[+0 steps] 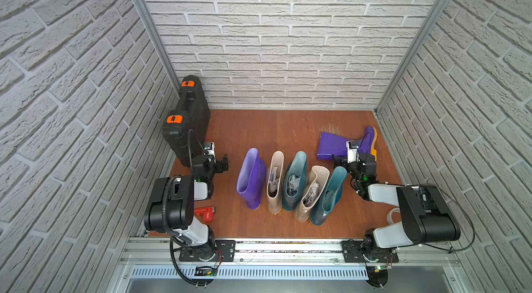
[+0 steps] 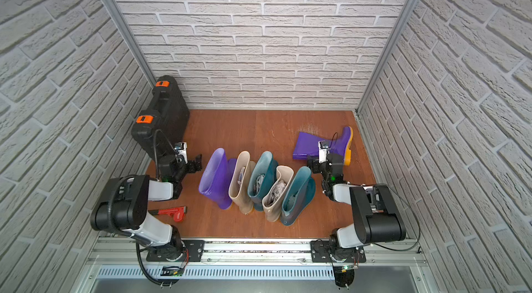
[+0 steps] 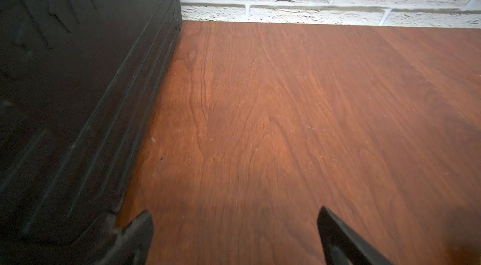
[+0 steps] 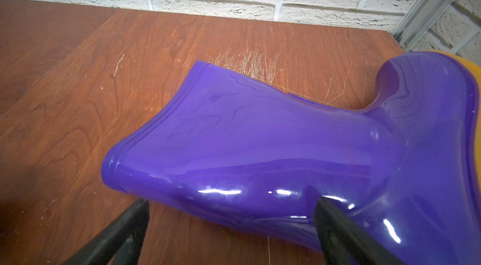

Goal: Match and arrange rain boots in pairs
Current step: Pick up the rain boot at the center of the board.

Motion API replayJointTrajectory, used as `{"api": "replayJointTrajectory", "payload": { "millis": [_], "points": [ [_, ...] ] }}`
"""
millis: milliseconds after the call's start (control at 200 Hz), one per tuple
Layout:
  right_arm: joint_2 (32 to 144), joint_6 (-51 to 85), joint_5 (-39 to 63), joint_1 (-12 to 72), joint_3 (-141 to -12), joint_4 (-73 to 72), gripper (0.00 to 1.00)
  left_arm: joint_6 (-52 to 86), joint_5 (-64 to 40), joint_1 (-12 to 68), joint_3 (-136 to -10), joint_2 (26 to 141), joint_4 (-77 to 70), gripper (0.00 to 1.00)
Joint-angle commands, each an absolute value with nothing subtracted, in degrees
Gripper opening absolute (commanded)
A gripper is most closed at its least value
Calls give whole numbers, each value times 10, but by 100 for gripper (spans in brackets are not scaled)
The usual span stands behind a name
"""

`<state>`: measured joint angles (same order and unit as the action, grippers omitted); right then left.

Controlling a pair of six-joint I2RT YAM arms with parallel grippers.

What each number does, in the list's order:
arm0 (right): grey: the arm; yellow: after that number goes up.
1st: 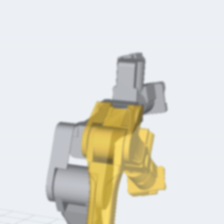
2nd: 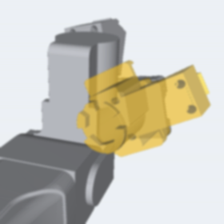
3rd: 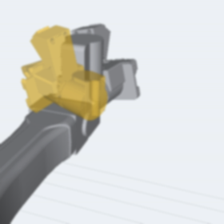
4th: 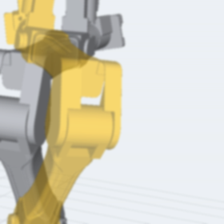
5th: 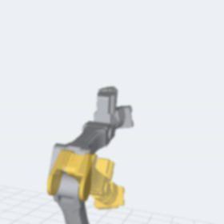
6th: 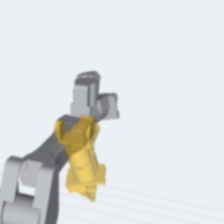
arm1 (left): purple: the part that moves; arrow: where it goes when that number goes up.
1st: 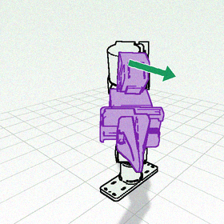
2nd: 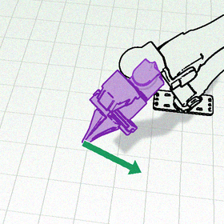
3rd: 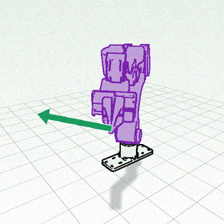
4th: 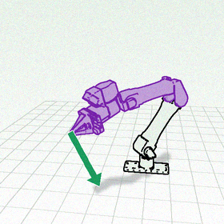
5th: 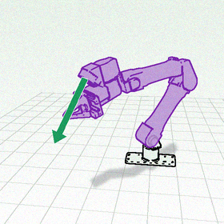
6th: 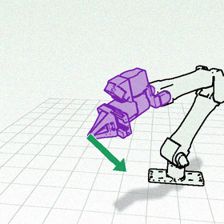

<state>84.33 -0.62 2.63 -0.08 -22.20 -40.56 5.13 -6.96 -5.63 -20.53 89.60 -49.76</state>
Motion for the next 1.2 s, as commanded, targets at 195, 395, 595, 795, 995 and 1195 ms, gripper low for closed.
{"api": "replayJointTrajectory", "payload": {
  "millis": [195, 395, 595, 795, 995, 1195],
  "points": [
    [843, -2, 30, 4, -230, -432, 100, 47, -76, -62, -218, 900, -536, 98],
    [843, -2, 29, 4, -230, -432, 100, 56, -57, -64, -223, 901, -528, 98],
    [843, -2, 30, 4, -230, -432, 100, 60, -47, -63, -224, 901, -525, 98],
    [842, -2, 30, 4, -230, -432, 100, 63, -36, -62, -228, 894, -514, 98],
    [842, -3, 29, 4, -229, -434, 100, 79, 20, -62, -308, 844, -332, 98],
    [805, -4, 2, 5, -412, -114, 100, 129, 69, -40, -428, 760, -113, 98]
  ]
}}
